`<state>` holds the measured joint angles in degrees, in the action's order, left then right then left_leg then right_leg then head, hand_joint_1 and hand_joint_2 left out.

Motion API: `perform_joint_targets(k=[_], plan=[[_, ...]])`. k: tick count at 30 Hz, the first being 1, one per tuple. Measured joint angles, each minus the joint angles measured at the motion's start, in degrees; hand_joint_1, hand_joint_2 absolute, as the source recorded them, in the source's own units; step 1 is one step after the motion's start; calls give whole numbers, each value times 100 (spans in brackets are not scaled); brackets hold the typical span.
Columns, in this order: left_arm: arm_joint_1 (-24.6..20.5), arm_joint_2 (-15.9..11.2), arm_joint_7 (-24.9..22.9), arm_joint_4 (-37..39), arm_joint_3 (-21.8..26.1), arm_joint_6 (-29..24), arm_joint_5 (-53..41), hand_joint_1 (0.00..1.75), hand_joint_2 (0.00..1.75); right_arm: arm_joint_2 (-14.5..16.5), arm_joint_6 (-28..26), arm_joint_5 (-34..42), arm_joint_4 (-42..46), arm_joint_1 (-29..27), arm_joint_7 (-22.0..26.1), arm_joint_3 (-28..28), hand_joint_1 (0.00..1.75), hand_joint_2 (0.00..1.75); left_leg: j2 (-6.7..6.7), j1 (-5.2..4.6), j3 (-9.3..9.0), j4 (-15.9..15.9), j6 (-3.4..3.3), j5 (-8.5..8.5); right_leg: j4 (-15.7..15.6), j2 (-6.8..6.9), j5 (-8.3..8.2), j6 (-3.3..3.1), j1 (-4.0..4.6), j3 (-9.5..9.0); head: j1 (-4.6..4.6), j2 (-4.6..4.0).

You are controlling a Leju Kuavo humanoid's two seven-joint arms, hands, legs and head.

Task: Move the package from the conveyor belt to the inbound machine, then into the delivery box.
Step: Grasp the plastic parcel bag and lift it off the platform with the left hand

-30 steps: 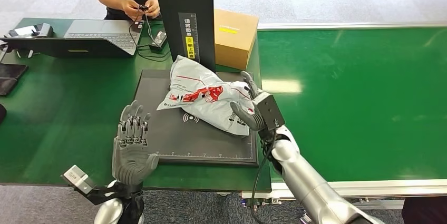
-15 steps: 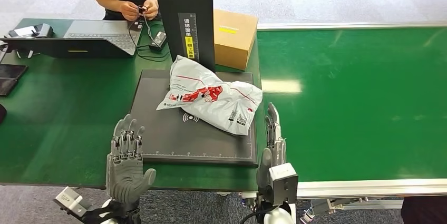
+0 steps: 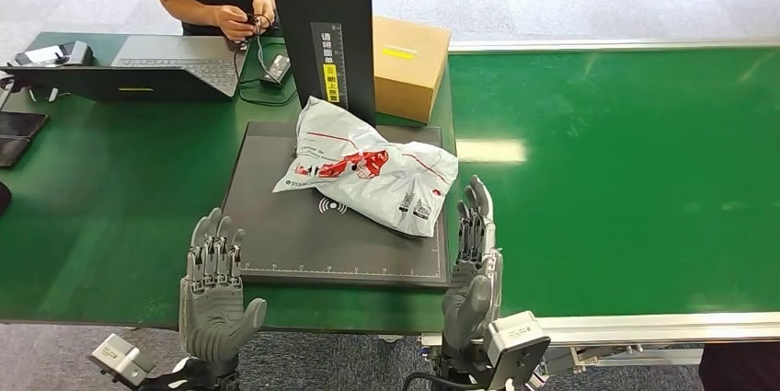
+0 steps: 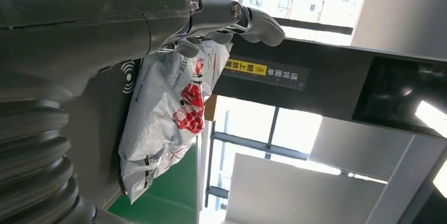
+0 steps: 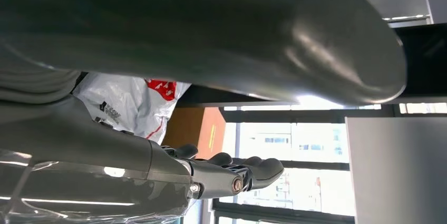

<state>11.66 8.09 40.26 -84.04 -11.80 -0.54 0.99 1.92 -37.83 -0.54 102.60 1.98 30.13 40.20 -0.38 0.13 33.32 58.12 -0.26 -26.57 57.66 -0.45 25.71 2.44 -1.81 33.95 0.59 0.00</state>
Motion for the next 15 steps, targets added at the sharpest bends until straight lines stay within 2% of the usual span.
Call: perform_joint_targets(k=[7,10,14,15], plan=[[12,-49,0,0,-1,-58,25,0,175,-5,-35,-163,-1,11,34,17,0,0,0,0,1,0,0,-1,0,0,1,0,0,1,0,0],[13,-59,0,2,-1,-61,33,0,175,-5,35,-222,-55,25,-289,-17,0,0,0,0,1,-1,0,-1,0,0,1,0,0,1,0,0],[0,-68,0,33,9,52,99,0,175,-6,531,-332,-424,107,-842,-313,0,175,0,0,0,0,-1,0,0,0,-1,1,0,0,0,0],[-10,-68,0,52,19,109,111,0,175,-5,704,-423,-558,139,-923,-449,0,175,-1,0,0,1,-1,1,0,0,-2,2,0,0,0,0]])
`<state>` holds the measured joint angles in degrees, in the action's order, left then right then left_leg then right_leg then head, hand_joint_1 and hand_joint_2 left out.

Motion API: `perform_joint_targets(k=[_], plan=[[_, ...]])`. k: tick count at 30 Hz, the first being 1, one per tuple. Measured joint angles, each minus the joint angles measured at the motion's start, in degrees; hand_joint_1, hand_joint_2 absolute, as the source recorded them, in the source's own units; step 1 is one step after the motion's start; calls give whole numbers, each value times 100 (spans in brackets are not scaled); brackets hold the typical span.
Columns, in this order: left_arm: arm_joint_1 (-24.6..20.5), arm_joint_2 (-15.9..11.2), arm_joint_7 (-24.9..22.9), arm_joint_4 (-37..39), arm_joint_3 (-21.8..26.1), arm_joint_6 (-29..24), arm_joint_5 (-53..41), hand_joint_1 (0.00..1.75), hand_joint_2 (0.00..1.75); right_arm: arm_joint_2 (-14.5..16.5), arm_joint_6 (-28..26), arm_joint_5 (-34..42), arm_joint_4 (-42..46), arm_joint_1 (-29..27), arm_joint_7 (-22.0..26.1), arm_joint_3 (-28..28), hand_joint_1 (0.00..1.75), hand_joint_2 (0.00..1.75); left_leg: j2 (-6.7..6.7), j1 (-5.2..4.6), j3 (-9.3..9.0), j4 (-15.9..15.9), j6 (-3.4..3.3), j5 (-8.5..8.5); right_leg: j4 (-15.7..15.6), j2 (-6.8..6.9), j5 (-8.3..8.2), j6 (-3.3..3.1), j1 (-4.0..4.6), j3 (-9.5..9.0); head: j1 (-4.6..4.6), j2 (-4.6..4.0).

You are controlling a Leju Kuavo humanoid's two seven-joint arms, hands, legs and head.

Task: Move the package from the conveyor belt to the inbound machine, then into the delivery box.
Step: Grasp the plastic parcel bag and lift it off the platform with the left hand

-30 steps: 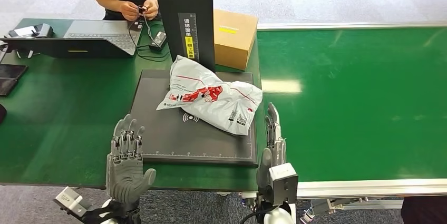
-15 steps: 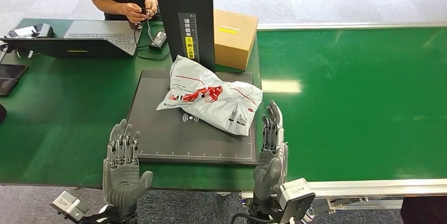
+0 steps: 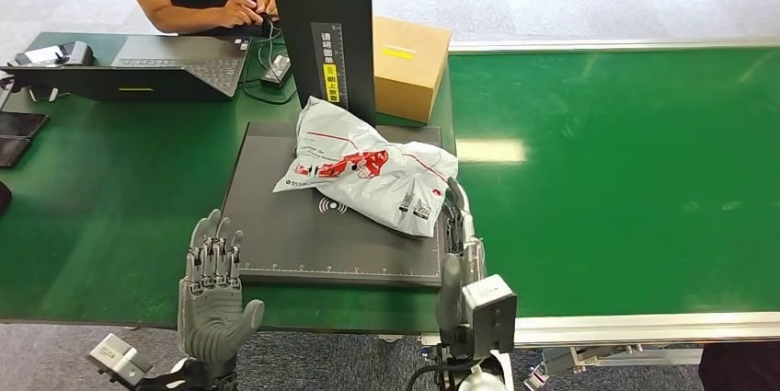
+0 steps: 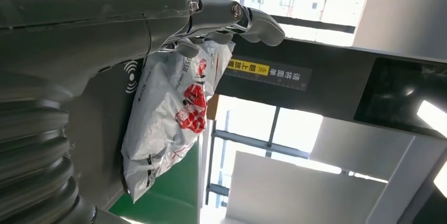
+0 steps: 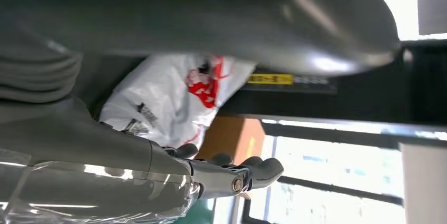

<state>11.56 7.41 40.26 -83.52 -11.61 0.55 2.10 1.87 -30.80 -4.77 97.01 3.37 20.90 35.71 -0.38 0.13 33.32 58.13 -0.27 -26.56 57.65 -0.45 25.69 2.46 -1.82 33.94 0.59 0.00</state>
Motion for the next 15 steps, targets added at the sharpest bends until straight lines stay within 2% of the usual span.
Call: perform_joint_targets(k=[5,10,15], plan=[[-127,56,-3,157,160,255,9,0,175,1,707,-450,-733,186,-179,-922,0,175,-2,0,0,4,-3,4,0,0,-7,4,-1,-3,-1,0],[-347,135,-105,281,372,424,-176,0,175,1,963,-562,-1316,261,-167,-1706,0,175,-2,-1,1,6,-4,4,0,1,-7,4,-1,-1,1,0],[-571,138,-73,310,445,112,-1040,0,175,14,1204,-779,-1374,220,-279,-2284,0,175,-1,-1,1,6,-4,4,0,0,-7,4,0,1,0,0]])
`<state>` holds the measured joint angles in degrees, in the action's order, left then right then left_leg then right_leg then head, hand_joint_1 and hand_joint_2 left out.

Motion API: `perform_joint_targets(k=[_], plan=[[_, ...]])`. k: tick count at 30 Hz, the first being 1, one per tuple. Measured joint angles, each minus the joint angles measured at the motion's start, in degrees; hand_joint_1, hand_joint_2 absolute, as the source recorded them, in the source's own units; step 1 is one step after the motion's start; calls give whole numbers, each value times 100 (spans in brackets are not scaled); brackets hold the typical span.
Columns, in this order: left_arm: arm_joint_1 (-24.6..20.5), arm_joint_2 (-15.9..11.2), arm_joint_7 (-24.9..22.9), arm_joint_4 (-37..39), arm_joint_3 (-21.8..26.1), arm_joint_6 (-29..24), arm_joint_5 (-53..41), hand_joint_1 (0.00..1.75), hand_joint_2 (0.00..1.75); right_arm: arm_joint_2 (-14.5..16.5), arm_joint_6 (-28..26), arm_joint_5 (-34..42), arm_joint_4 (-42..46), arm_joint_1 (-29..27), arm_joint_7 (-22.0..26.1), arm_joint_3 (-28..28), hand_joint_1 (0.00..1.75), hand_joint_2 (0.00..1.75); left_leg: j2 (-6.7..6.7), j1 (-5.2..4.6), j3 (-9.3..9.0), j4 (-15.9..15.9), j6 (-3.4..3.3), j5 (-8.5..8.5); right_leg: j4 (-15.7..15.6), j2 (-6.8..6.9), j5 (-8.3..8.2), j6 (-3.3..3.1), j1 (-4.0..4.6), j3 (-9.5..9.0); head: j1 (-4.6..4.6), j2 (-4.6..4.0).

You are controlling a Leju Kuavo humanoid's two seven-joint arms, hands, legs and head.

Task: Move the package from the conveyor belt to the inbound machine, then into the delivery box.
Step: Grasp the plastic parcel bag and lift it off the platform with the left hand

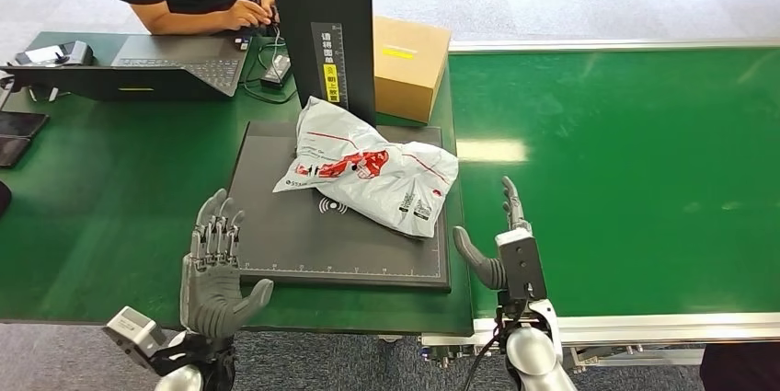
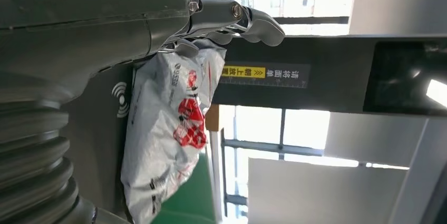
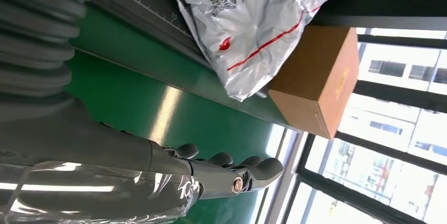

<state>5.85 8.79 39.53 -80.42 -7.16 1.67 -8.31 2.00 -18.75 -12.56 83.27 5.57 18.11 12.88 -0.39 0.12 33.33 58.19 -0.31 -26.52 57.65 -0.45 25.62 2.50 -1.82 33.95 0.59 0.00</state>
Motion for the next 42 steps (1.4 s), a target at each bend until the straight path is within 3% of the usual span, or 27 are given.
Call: perform_joint_targets(k=[5,9,13,17,22,28,33,37,41,42], plan=[[-335,2,21,-8,-58,-659,-1087,0,175,76,292,-20,56,-71,-122,-392,0,175,0,0,0,0,1,2,0,0,-1,0,0,1,0,0],[-936,9,-210,115,-324,-1428,-2314,0,175,143,496,-146,52,-58,-314,-540,0,175,-1,0,1,1,0,9,0,1,-10,1,0,0,-1,0],[-1690,16,-721,501,-680,-1948,-3405,0,175,193,659,-258,38,11,-512,-652,0,175,-1,-1,1,3,-2,15,0,0,-19,2,-1,0,-1,0],[-2425,24,-1677,1137,-1067,-2132,-4759,0,175,250,790,-414,39,22,-631,-757,0,175,0,-1,1,5,-4,17,0,0,-20,2,-1,0,-1,0],[-3250,81,-2524,2169,-1345,-1980,-5623,0,175,350,863,-501,101,-57,-667,-898,0,175,2,-1,4,5,-4,17,0,-2,-21,2,-1,5,-1,0],[-4046,219,-3281,3384,-1428,-1138,-6028,0,175,457,993,-585,273,-211,-703,-1108,0,175,3,-1,8,4,-4,17,1,-5,-20,2,-1,9,-1,0],[-4545,309,-4012,4156,-1428,-469,-6272,0,175,521,1070,-615,448,-268,-780,-1262,0,175,3,-1,9,4,-4,17,1,-4,-20,2,-1,9,-1,0],[-4746,321,-4299,4626,-1428,-76,-6360,1,175,554,1093,-613,528,-304,-811,-1353,0,175,4,-1,9,4,-4,17,1,-4,-20,1,-1,9,-1,0],[-4798,319,-4287,4949,-1404,50,-6279,173,175,562,1116,-588,533,-328,-814,-1401,0,175,4,-1,9,3,-4,17,1,-4,-20,1,-1,9,-1,0],[-4796,319,-4254,4988,-1386,1,-6232,175,175,562,1119,-581,535,-339,-814,-1417,0,175,4,-1,10,3,-4,17,1,-4,-20,1,-1,9,-1,0]])
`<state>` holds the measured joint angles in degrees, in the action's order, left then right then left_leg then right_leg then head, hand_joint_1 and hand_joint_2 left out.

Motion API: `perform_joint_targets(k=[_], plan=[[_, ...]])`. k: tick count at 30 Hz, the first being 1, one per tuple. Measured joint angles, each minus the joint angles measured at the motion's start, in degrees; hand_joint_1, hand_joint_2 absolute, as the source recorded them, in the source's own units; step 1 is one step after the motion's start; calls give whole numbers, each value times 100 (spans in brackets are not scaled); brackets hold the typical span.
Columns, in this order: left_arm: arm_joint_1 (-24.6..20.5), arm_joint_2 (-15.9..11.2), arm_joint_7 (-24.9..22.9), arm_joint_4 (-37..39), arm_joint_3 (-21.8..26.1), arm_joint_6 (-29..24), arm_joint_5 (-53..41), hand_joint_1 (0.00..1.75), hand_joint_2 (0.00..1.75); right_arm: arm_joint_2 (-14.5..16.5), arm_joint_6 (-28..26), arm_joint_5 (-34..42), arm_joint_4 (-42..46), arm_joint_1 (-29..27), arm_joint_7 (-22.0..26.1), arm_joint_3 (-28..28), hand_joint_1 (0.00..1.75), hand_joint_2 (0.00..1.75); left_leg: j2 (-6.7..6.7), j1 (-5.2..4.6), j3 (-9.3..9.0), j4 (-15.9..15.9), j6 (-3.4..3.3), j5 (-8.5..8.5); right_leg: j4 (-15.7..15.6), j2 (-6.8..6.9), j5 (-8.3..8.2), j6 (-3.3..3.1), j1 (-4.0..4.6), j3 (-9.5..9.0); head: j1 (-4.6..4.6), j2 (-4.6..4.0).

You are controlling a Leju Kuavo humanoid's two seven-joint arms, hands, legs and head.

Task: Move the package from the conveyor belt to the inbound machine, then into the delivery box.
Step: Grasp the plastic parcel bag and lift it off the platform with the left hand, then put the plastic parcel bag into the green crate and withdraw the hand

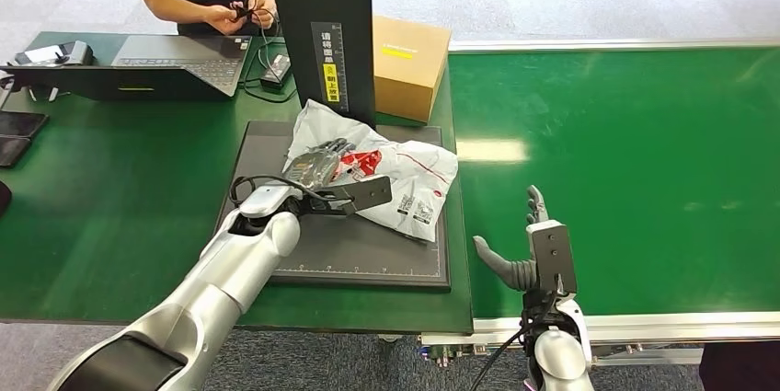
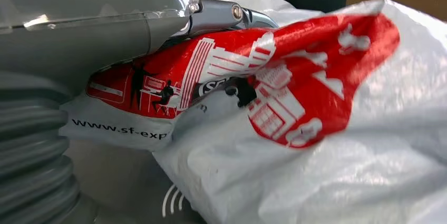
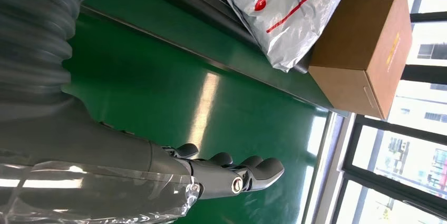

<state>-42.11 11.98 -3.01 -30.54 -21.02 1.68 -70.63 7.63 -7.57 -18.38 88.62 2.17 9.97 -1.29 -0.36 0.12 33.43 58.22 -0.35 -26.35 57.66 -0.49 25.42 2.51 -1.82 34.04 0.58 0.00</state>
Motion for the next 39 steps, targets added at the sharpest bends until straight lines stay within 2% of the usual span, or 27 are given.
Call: perform_joint_targets(k=[14,18,21,26,31,34,39], plan=[[284,-1,401,20,300,-1377,230,175,175,12,-35,62,60,-119,5,-98,0,175,0,0,1,-1,0,0,0,0,0,0,0,0,1,0],[538,-51,609,-97,407,-1867,309,175,175,11,-54,63,61,-187,14,-101,0,175,0,0,1,-3,1,-1,0,0,1,-1,0,0,0,0],[776,-184,653,-201,527,-2201,358,175,175,11,-68,63,79,-254,34,-134,0,175,1,1,0,-6,2,-2,1,-2,2,-2,0,0,0,0],[1184,-622,543,-331,898,-2668,494,175,175,11,-78,60,121,-365,77,-232,0,175,12,1,-10,-14,4,-3,1,-16,4,-5,1,-2,-1,0],[1590,-1233,180,-479,1519,-3085,406,175,175,-6,-91,74,162,-505,150,-314,0,175,42,2,-41,-27,15,-10,5,-46,7,-14,1,-14,-1,0],[1845,-1658,-46,-598,2155,-3209,255,175,175,-28,-123,99,170,-577,186,-338,0,175,62,2,-57,-34,24,-14,8,-61,10,-27,3,-16,1,0],[2293,-2237,-76,-769,3386,-3302,74,175,175,-62,-178,141,171,-636,201,-341,0,175,68,9,-47,-34,40,-6,17,-63,13,-38,10,0,2,0]])
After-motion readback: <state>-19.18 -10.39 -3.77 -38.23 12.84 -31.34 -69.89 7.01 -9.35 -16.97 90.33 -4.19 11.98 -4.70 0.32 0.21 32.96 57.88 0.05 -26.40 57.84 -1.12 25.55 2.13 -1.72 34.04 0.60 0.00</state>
